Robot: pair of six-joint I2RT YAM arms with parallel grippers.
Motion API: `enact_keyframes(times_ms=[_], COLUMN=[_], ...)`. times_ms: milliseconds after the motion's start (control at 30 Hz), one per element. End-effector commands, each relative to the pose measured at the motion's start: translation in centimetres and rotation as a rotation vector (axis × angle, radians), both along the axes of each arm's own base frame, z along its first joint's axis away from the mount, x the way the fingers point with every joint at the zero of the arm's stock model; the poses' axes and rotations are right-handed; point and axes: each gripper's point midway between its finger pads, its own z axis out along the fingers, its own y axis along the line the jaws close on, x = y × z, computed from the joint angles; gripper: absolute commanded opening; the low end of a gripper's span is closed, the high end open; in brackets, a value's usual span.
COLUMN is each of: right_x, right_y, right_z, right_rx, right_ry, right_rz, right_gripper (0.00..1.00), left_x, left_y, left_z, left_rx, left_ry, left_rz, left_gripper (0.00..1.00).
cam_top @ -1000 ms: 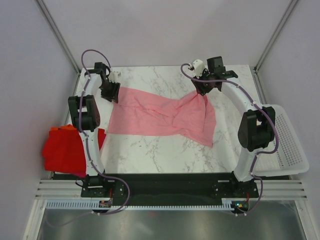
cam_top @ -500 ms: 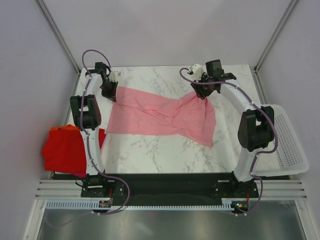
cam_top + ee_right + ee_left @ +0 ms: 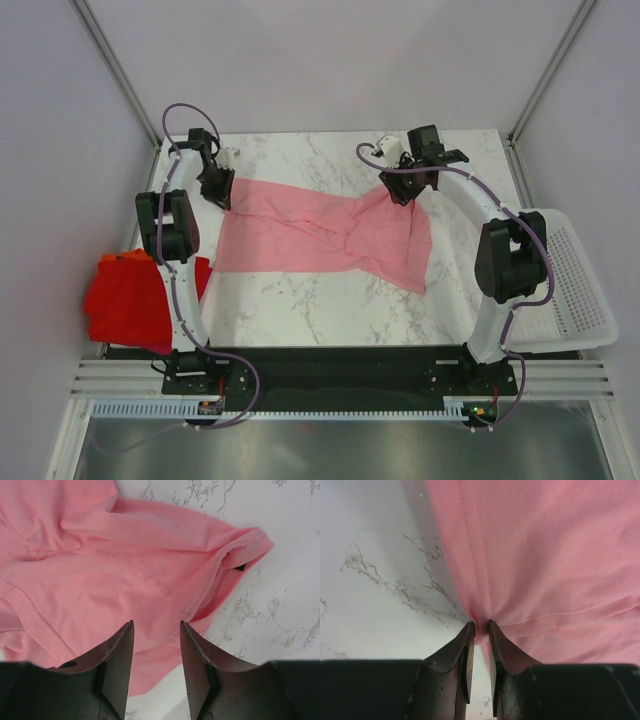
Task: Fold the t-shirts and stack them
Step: Flatten the tshirt out
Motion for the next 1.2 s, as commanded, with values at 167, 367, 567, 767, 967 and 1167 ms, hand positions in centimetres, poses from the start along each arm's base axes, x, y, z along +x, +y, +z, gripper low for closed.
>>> enact_keyframes(times_ms=[167,367,567,767,967,1167], right_x=[-0.2,-0.6,-4.0,-7.9,-11.0,-12.4], right_y=[1.0,1.0,1.7,1.0,0.0,-0.9], right_z=[2.8,3.6,4.0,0.1,-2.9,-4.8], right_rx=[0.046,0.051,0.04,-0.084,-0.177,-0.226], right_ry=[-0.061,-0.08,-0.076,-0.05,-0.014,0.028], right_rz=[0.038,0.047,0.239,0.43,0.597,0.677], right_gripper=[0.49,0.47,0.45,0.49,0.52,0.52], left_x=[-0.4,-0.6,0.3,0.2,-0.6,-1.0], left_y=[1.1,1.2,0.5,-0.2,-1.7,-2.1], left_z=[2.8,4.7,9.3,11.9,11.4,10.3], left_rx=[0.052,0.052,0.042,0.04,0.041,0.055], left_ry=[-0.043,-0.077,-0.185,-0.232,-0.213,-0.183], left_rz=[0.002,0.006,0.0,-0.038,-0.078,-0.087], left_gripper=[0.11,0.02,0.02,0.02,0.02,0.02])
